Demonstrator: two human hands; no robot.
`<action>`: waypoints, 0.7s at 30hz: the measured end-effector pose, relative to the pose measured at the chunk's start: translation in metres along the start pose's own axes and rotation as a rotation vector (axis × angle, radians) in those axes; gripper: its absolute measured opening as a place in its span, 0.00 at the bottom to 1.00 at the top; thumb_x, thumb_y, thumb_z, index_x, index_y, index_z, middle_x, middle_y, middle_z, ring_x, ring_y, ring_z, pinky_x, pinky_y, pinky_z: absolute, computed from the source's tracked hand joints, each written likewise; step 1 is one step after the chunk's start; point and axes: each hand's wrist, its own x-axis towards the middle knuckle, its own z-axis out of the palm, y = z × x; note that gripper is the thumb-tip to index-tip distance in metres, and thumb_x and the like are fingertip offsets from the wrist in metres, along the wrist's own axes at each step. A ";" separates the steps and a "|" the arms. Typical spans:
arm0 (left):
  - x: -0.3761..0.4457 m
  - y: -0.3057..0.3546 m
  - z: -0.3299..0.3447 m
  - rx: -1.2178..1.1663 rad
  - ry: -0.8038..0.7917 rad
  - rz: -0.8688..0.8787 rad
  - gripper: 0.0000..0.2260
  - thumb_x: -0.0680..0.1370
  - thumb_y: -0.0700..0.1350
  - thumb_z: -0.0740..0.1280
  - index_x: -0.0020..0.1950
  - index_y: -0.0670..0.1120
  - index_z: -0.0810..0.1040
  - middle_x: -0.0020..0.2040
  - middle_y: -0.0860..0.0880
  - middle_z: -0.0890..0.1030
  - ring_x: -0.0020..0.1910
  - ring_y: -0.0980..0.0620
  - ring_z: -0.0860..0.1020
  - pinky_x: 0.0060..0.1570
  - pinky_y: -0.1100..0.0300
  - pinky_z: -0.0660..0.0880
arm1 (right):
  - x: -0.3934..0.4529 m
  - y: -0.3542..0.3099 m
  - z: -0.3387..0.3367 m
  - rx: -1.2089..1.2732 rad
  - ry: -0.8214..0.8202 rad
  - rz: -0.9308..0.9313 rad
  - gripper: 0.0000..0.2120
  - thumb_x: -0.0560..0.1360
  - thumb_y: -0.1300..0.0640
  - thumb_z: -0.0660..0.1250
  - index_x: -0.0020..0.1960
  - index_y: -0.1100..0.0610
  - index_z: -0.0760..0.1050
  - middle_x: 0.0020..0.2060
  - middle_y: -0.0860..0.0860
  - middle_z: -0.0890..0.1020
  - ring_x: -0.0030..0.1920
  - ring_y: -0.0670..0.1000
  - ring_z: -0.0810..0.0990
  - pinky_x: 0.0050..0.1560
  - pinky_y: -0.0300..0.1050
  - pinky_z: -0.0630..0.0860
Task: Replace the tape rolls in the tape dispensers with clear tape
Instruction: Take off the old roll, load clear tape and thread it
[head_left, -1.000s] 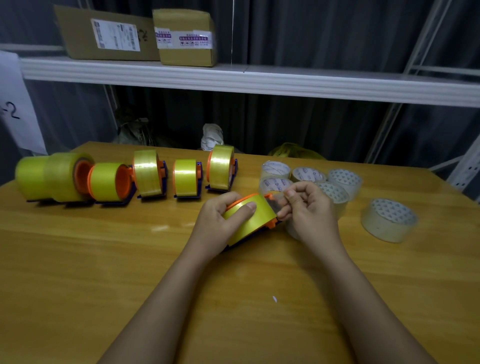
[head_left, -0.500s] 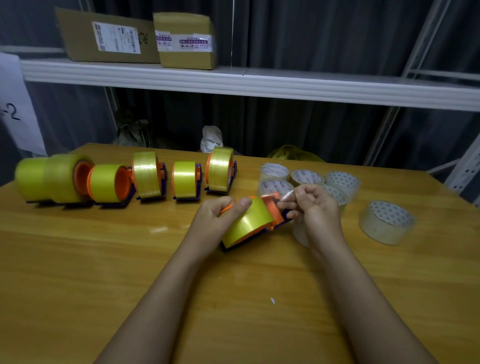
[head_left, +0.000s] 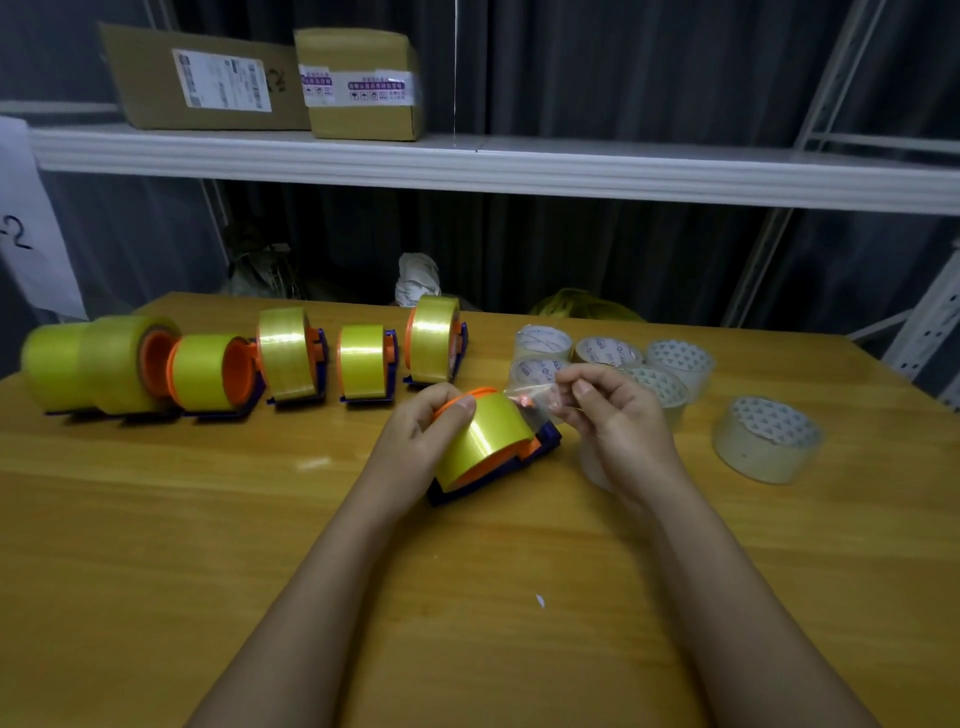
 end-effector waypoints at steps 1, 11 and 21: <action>0.000 0.001 0.000 -0.001 0.003 -0.002 0.11 0.76 0.54 0.62 0.37 0.50 0.73 0.36 0.49 0.71 0.37 0.52 0.71 0.40 0.52 0.65 | 0.001 -0.001 -0.001 0.059 -0.020 0.025 0.14 0.80 0.69 0.57 0.46 0.60 0.79 0.39 0.51 0.82 0.40 0.44 0.83 0.43 0.35 0.79; 0.001 -0.001 0.001 0.027 0.017 0.031 0.15 0.76 0.53 0.62 0.40 0.41 0.73 0.37 0.45 0.71 0.37 0.50 0.70 0.39 0.53 0.66 | -0.001 -0.005 -0.003 0.017 -0.062 0.009 0.10 0.81 0.65 0.58 0.50 0.58 0.78 0.34 0.48 0.82 0.38 0.47 0.81 0.39 0.38 0.80; 0.001 0.000 0.001 0.030 0.019 0.031 0.17 0.76 0.53 0.62 0.40 0.40 0.72 0.37 0.44 0.71 0.37 0.50 0.71 0.39 0.53 0.66 | -0.001 -0.005 -0.004 -0.044 -0.109 -0.047 0.16 0.80 0.72 0.54 0.45 0.61 0.78 0.33 0.50 0.83 0.35 0.43 0.81 0.38 0.34 0.79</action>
